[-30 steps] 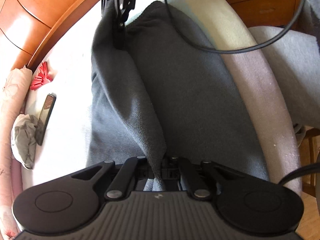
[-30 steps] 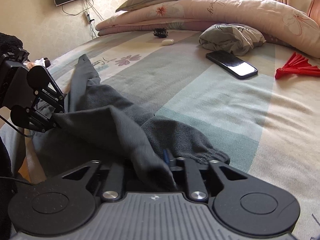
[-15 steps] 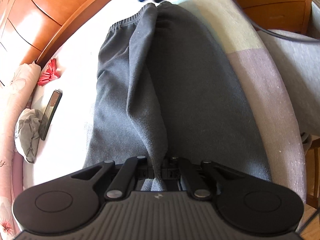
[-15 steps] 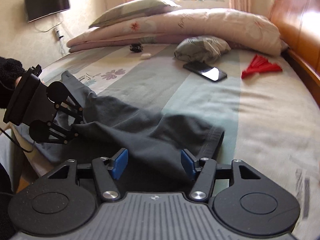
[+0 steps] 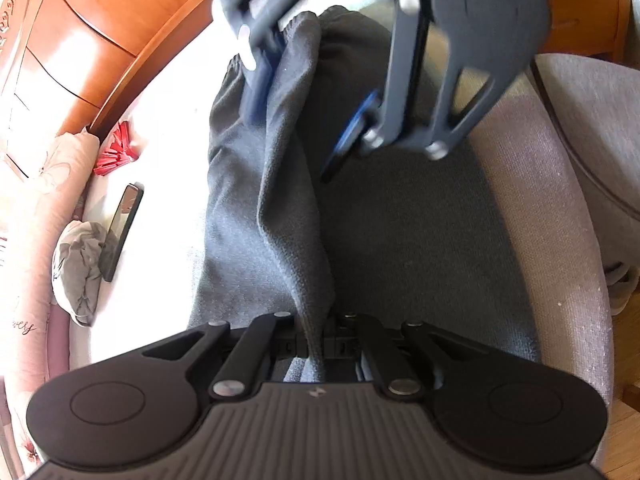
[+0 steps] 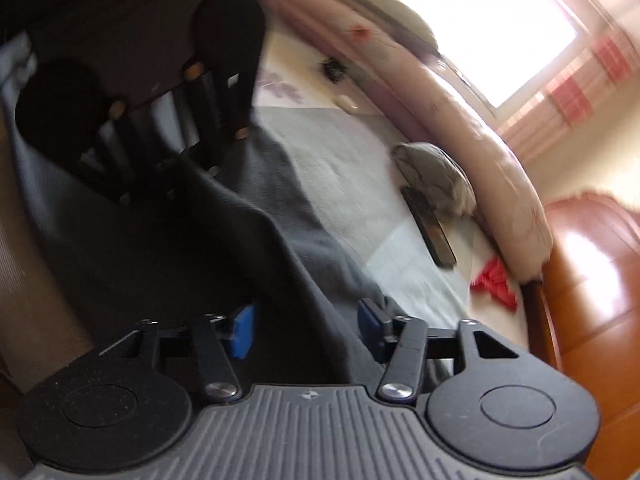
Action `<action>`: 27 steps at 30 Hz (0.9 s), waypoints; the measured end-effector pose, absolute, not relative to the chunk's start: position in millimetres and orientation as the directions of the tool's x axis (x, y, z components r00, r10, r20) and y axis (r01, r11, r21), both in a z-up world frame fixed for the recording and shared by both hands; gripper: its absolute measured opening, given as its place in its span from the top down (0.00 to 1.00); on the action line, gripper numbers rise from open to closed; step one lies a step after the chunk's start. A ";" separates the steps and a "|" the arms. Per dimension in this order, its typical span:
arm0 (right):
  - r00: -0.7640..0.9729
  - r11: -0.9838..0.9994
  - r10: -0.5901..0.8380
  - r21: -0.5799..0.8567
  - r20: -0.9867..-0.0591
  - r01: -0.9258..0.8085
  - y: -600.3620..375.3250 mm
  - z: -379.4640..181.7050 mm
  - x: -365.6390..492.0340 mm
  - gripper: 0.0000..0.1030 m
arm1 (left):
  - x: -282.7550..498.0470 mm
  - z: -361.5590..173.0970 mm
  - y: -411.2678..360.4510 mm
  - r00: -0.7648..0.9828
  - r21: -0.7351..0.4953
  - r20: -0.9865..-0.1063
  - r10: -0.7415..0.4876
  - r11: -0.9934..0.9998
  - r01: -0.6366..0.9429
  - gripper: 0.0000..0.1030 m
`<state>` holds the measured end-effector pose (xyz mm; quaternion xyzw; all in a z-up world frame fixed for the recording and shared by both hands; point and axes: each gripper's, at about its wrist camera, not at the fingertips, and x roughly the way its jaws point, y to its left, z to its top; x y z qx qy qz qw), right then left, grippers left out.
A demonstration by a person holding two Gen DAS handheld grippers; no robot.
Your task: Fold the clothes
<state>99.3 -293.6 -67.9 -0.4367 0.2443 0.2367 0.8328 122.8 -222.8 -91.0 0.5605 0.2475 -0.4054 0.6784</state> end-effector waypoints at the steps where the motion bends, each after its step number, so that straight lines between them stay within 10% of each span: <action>1: 0.764 0.477 0.172 -0.626 -0.622 -0.616 -290.1 -71.1 101.1 0.93 | 123.7 -90.9 -224.8 0.552 0.562 -0.789 -0.272 0.044 0.826 1.00; 27: 0.594 0.629 0.248 -0.339 -0.765 -0.700 -334.8 -56.3 92.6 0.90 | 65.1 -51.8 -189.4 0.481 0.428 -0.796 -0.367 0.219 0.877 0.84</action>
